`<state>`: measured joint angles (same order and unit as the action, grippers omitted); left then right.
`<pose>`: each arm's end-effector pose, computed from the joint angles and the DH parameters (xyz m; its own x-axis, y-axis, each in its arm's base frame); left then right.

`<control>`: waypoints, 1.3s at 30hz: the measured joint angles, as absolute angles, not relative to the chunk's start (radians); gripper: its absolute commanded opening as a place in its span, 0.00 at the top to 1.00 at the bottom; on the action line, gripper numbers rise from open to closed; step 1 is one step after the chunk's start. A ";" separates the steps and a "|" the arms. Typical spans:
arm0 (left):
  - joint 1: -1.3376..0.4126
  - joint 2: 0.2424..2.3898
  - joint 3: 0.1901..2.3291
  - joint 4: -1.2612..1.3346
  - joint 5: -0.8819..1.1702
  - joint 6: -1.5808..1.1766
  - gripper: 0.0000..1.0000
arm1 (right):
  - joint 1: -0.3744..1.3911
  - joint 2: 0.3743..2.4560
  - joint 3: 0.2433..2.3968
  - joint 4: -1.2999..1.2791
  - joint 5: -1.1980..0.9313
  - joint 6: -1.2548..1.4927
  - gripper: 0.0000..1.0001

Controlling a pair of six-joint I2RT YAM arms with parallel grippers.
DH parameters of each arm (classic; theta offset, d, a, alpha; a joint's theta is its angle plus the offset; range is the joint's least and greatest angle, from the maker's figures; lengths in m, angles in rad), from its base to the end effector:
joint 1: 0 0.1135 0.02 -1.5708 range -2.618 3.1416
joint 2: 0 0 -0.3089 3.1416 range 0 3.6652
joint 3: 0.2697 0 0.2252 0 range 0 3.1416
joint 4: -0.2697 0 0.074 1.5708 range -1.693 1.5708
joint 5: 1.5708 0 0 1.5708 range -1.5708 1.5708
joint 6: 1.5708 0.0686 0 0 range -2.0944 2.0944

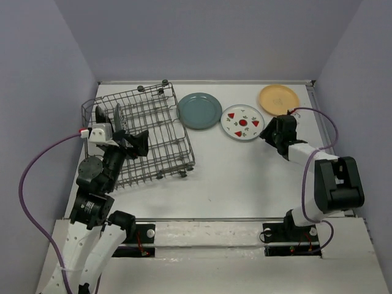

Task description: Load the plates into the dish rack

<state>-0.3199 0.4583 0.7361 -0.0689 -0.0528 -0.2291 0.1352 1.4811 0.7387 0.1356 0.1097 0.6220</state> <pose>0.0720 -0.0200 0.3969 0.1315 -0.2825 -0.9502 0.3028 0.9242 -0.2328 0.3078 0.0343 0.2375 -0.4853 0.5185 -0.7040 0.2928 0.8551 0.4279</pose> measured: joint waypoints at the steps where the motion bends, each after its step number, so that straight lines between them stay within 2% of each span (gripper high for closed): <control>1: -0.320 0.453 0.727 -0.073 -0.051 -0.229 0.01 | 0.112 1.510 0.752 0.133 0.102 0.624 0.31; 8: -0.321 0.447 0.715 -0.076 0.015 -0.230 0.01 | 0.064 1.702 0.892 0.126 0.034 0.649 0.29; 11: -0.327 0.440 0.715 -0.076 0.026 -0.230 0.01 | 0.061 1.772 0.939 0.132 -0.003 0.669 0.33; 14: -0.334 0.424 0.715 -0.077 0.025 -0.230 0.01 | 0.059 1.827 0.975 0.156 -0.054 0.704 0.41; 20: -0.340 0.407 0.715 -0.077 0.019 -0.230 0.01 | 0.054 1.842 0.956 0.192 -0.078 0.759 0.68; 21: -0.341 0.407 0.715 -0.077 0.018 -0.230 0.01 | 0.051 1.842 0.949 0.199 -0.079 0.764 0.74; 22: -0.341 0.407 0.715 -0.078 0.017 -0.230 0.01 | 0.049 1.842 0.945 0.203 -0.078 0.771 0.88; 23: -0.341 0.407 0.715 -0.078 0.017 -0.230 0.01 | 0.047 1.842 0.939 0.203 -0.076 0.778 0.93; 31: -0.347 0.407 0.715 -0.079 -0.013 -0.229 0.01 | 0.044 1.790 0.856 0.250 -0.090 0.836 0.93; 39: -0.347 0.440 0.715 -0.080 -0.035 -0.230 0.01 | 0.047 1.427 0.633 0.179 -0.076 0.789 0.93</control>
